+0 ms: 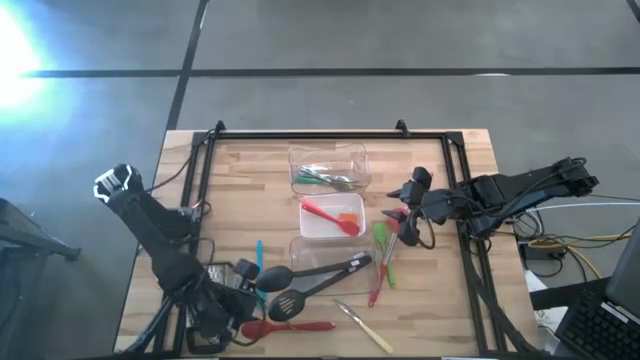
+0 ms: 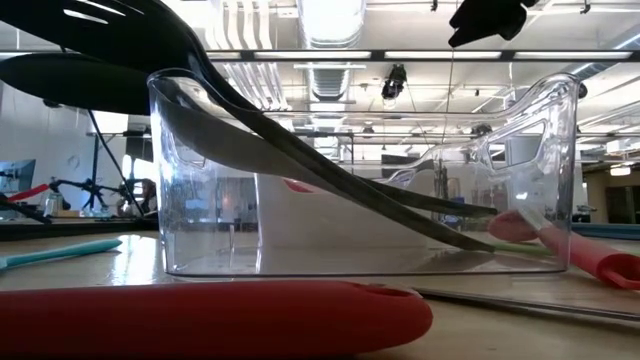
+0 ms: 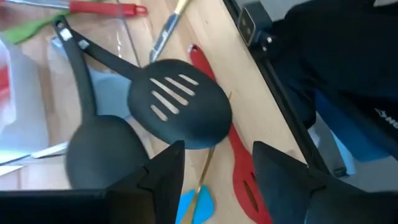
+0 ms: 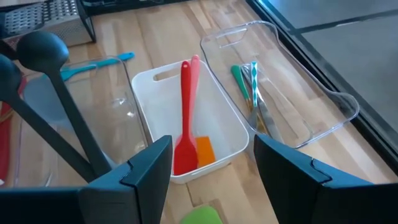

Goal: Pick & Place Kitchen Items
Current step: Put the golden knife into the top transparent bin

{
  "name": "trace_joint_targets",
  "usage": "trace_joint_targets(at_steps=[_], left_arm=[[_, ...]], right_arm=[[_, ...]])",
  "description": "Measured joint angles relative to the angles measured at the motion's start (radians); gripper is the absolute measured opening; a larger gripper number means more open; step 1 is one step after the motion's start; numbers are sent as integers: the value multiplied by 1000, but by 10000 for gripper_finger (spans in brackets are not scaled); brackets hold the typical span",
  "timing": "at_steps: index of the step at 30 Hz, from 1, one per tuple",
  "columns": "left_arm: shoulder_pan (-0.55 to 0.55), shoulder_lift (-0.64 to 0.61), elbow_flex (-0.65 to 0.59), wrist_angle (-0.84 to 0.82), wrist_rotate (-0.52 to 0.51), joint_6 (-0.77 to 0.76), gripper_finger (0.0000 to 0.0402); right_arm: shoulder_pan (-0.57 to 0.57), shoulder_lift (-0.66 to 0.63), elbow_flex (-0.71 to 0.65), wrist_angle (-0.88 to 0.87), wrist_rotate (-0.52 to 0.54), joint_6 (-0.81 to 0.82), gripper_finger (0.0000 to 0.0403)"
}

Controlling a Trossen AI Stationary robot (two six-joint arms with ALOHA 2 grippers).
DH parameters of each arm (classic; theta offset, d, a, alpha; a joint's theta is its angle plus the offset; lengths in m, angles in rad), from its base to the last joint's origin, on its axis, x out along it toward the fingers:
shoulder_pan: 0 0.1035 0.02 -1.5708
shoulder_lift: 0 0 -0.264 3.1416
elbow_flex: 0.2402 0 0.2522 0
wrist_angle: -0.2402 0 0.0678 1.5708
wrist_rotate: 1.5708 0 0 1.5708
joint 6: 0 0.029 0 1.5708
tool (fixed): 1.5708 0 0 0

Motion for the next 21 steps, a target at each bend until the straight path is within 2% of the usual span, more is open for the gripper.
trace_joint_targets(at_steps=[4,8,12,21], left_arm=[[-1,58,9,51,57,-6,193],[0,116,23,177,134,51,193],[0,159,41,232,180,89,193],[31,206,21,230,248,80,193]], right_arm=[[0,0,4,0,0,0,219],[0,0,2,0,0,4,219],[0,0,-2,0,-1,29,219],[0,0,-4,0,-1,41,219]])
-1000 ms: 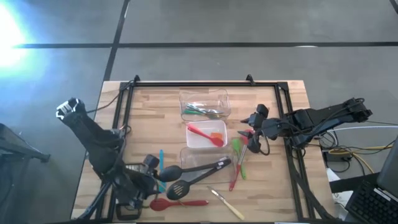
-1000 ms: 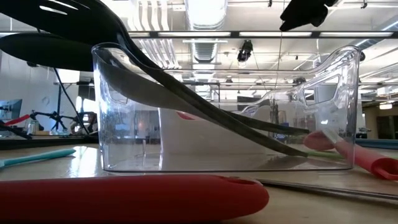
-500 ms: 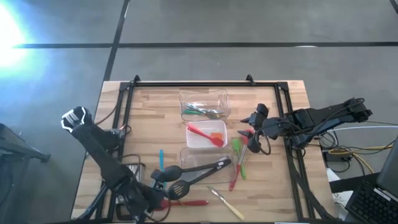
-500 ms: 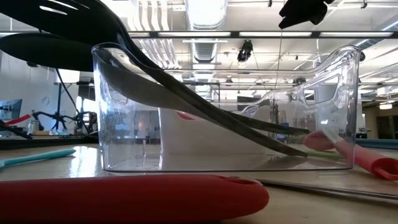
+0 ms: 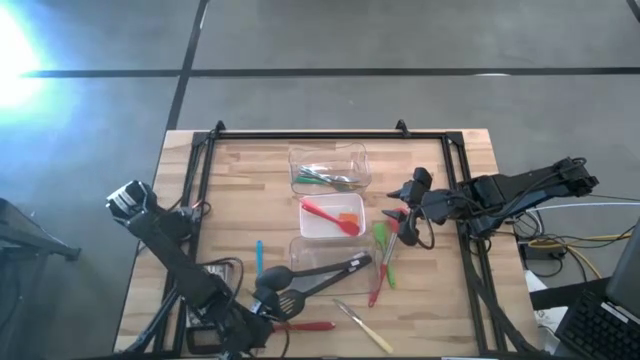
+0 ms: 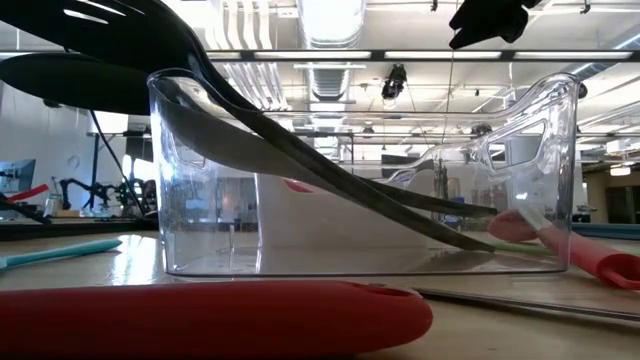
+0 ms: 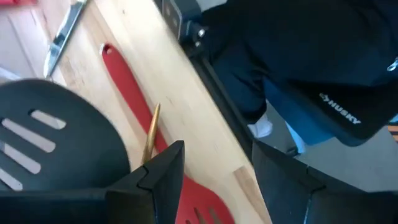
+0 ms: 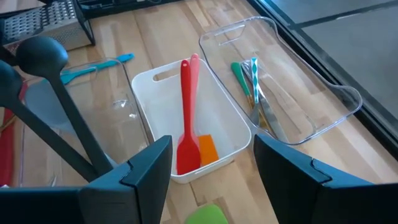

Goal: Pick & Place Kitchen Items
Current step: Put the golden knife into the top transparent bin

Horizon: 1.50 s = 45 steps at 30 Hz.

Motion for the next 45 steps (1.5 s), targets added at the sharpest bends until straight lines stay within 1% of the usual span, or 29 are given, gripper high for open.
trace_joint_targets(at_steps=[6,10,16,24,29,36,40,43,45], left_arm=[[32,35,-3,0,63,17,193],[61,42,-17,-21,68,23,193],[98,44,-19,-128,58,38,193],[110,45,-64,-130,31,105,193],[108,45,-67,-140,3,131,193],[61,46,-14,-170,-78,191,178],[39,47,15,-178,-89,195,160],[28,90,54,-190,-87,219,151],[24,149,99,-220,-76,254,149]], right_arm=[[0,0,0,-1,0,0,219],[0,0,0,-1,0,0,219],[0,0,0,-2,-1,0,219],[0,0,0,-2,-1,-7,219],[0,0,0,-2,-1,-25,219],[-1,0,0,-2,0,-42,219],[-9,0,0,-2,0,-42,219],[-15,0,0,-1,0,-42,219],[-18,0,-1,0,0,-42,219]])
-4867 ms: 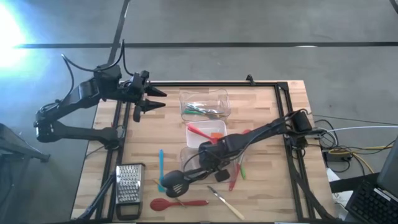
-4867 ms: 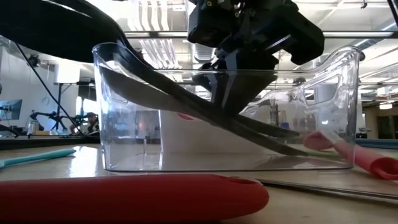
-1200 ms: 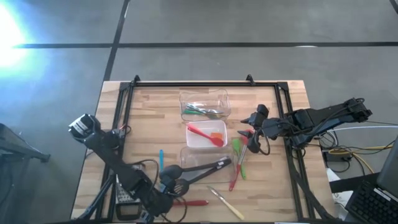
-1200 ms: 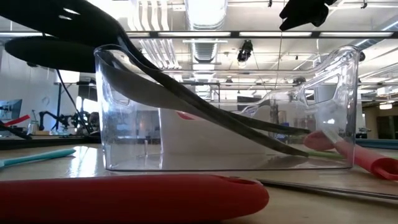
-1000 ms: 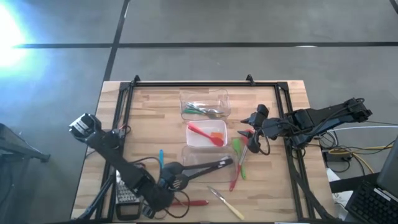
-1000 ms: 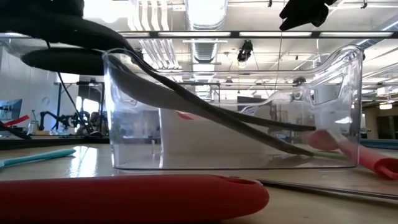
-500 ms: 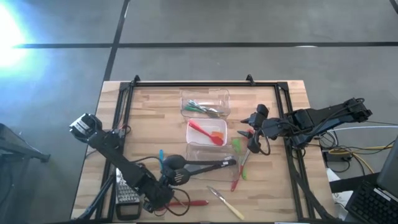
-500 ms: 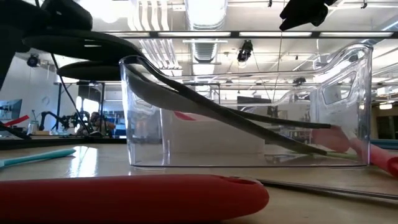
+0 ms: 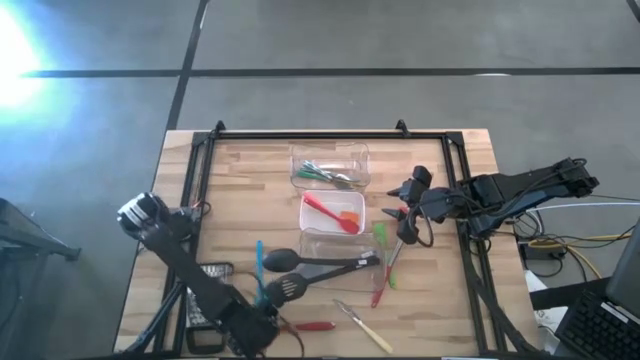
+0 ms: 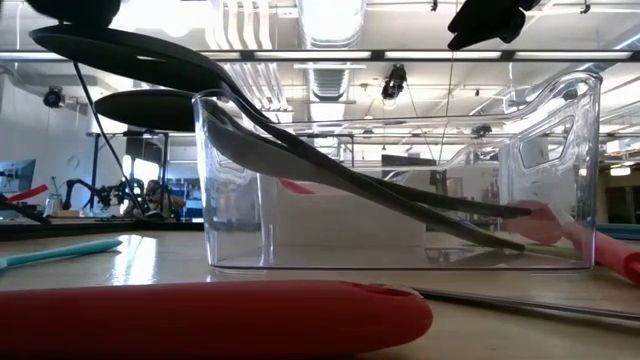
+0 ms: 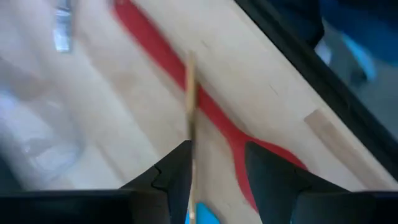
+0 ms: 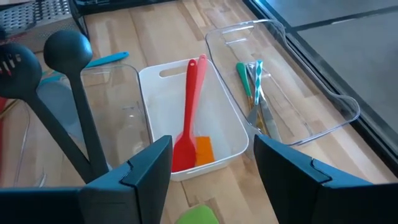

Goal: Pick & Place Kitchen Items
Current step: Put the golden knife into the top transparent bin

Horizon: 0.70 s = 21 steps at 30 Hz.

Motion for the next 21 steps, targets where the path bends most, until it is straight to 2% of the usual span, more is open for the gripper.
trace_joint_targets(at_steps=[5,7,14,21], left_arm=[[4,152,164,-227,4,67,148],[9,193,222,-262,2,80,147],[31,237,313,-265,-6,184,147],[32,229,362,-277,-19,202,147]], right_arm=[[0,0,-2,0,0,0,219],[0,0,-2,1,-1,0,219],[0,0,-5,0,-1,-11,219],[-2,0,-9,-2,-1,-38,219]])
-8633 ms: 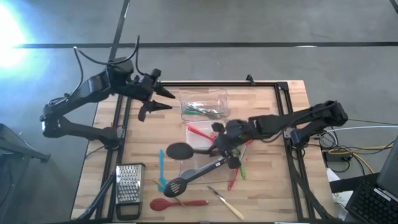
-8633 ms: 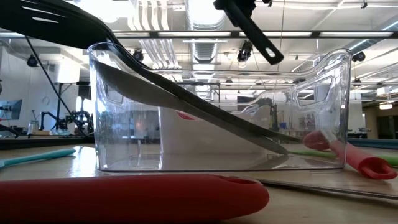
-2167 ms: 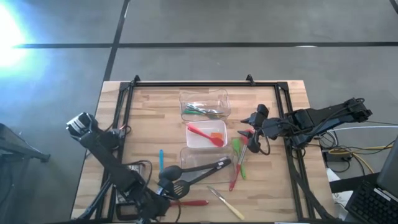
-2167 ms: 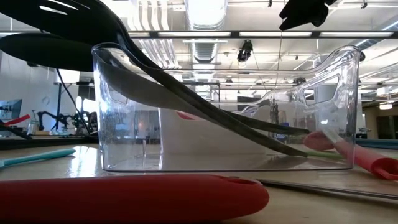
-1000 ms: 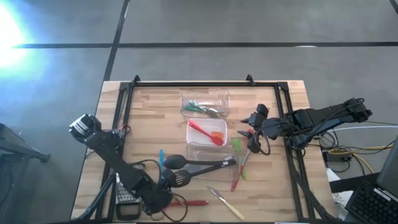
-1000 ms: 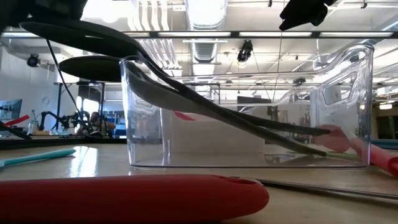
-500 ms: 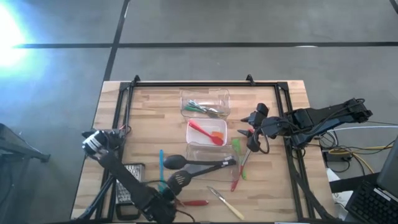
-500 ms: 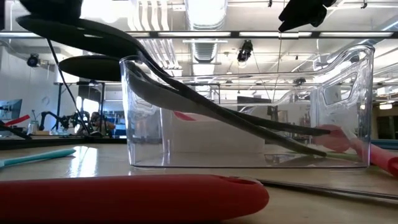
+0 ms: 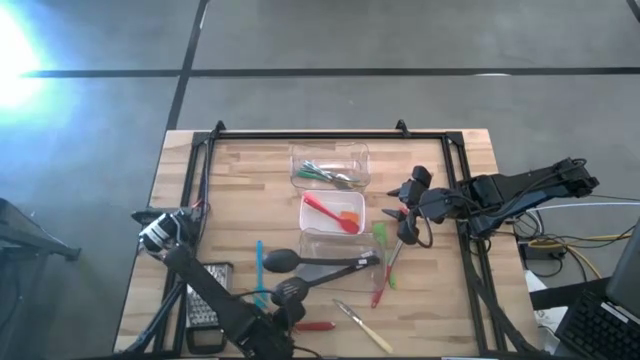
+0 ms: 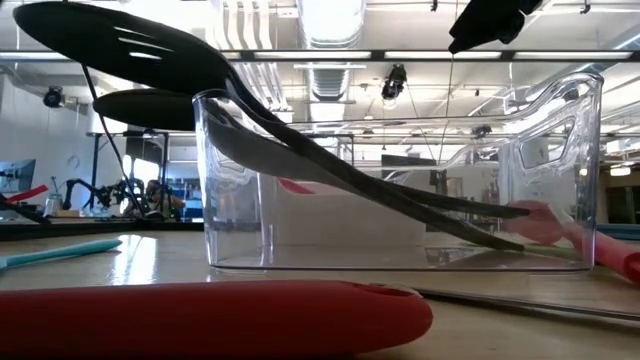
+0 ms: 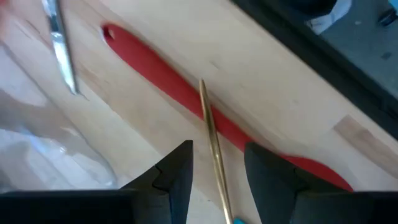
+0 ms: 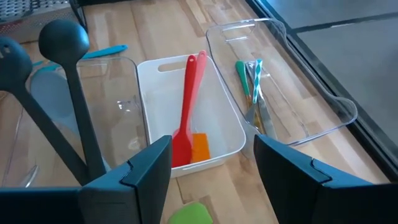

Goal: Pick & Place Kitchen Items
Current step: Put the golden knife into the top transparent bin

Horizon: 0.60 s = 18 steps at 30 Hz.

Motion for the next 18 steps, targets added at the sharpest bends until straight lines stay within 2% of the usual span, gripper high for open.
trace_joint_targets(at_steps=[14,18], left_arm=[[0,18,3,41,23,103,147],[0,19,26,-20,-7,96,147]], right_arm=[[-24,0,0,2,1,-14,219],[-26,0,0,0,0,-17,219]])
